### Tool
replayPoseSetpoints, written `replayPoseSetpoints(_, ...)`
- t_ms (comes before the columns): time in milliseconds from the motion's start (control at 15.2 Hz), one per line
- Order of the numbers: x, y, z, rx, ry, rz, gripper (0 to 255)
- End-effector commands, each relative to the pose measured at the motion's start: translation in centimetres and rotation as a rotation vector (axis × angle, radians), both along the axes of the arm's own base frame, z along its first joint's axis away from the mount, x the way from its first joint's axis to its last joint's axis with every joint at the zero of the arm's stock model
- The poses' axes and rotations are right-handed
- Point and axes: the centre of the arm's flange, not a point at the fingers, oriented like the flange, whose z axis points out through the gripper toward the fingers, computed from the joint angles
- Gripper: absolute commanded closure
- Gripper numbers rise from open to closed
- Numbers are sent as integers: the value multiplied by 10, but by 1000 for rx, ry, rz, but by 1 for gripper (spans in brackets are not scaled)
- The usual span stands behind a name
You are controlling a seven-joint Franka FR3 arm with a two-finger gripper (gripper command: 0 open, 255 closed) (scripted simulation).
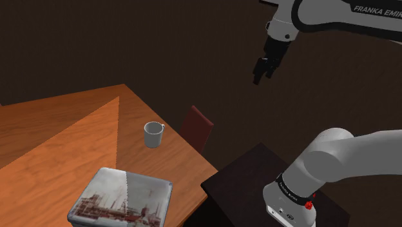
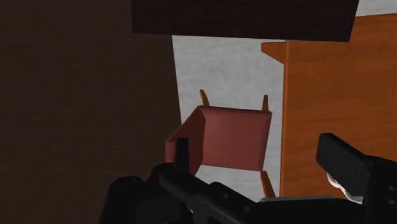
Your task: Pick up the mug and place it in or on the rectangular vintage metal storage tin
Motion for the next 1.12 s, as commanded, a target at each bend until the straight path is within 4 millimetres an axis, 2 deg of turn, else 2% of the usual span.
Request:
replayPoseSetpoints(0, 0, 0, 0, 0, 0, 0, 0)
replayPoseSetpoints(1056, 105, 125, -129, 39, 22, 72, 0)
